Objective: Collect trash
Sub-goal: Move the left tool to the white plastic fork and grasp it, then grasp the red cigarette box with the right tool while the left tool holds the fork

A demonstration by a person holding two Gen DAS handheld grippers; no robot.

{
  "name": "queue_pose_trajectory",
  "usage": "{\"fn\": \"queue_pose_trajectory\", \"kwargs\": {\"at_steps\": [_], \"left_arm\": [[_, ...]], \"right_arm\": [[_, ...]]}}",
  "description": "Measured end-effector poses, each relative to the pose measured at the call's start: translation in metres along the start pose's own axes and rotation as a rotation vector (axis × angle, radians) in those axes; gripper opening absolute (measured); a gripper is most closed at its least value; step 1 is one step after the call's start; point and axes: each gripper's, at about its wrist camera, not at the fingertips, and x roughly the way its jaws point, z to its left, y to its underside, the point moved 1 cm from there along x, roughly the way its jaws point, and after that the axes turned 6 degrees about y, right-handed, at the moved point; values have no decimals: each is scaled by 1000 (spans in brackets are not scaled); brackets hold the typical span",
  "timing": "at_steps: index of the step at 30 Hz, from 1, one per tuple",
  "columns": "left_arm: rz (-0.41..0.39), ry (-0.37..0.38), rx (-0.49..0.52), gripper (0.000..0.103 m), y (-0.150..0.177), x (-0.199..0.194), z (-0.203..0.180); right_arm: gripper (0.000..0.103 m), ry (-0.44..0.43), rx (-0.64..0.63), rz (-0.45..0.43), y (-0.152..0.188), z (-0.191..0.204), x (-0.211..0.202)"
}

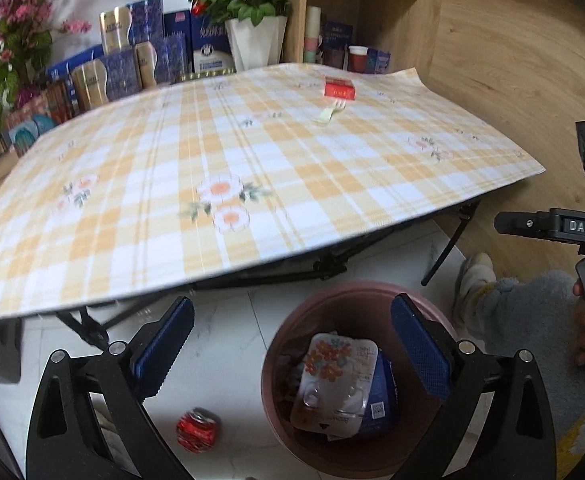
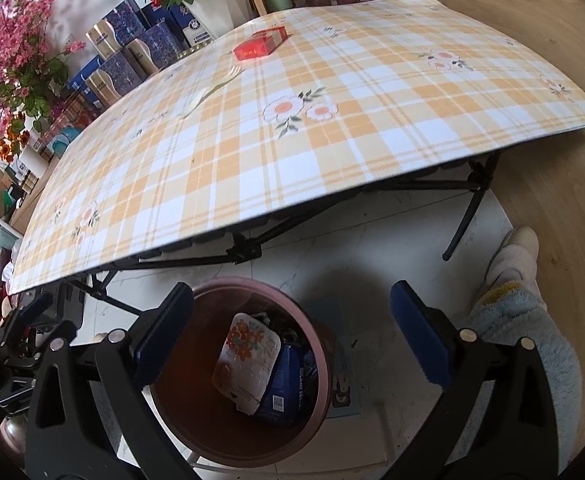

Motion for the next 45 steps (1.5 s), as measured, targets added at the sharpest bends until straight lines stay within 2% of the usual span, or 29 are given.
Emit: {"fn": "queue_pose_trajectory", "kwargs": {"at_steps": [5, 13, 20, 24, 31, 35, 42, 44, 45], "left_arm": [[-25, 25, 30, 96, -27, -4, -1], [-44, 64, 57, 96, -88, 13, -3], [21, 115, 129, 96, -144, 62, -16], [60, 130, 177, 96, -180, 108, -23], [160, 163, 177, 55, -225, 181, -25], [207, 145, 162, 47, -237, 211, -21], [254, 136, 196, 30, -232, 234, -19], [238, 133, 210, 21, -230, 234, -19], [239, 146, 198, 12, -230, 233, -18]], "right_arm": [[97, 32, -6, -44, -21, -4, -3], [97, 51, 10, -102, -59, -14, -5], [97, 67, 16, -132, -86, -25, -1], [97, 67, 36, -132, -100, -33, 5], [97, 63, 67, -139, -127, -48, 20], [97, 64, 82, -142, -139, -55, 27], [97, 77, 85, -142, -154, -62, 36], [97, 80, 86, -143, -157, -62, 38], [97, 82, 86, -143, -159, -62, 39]]}}
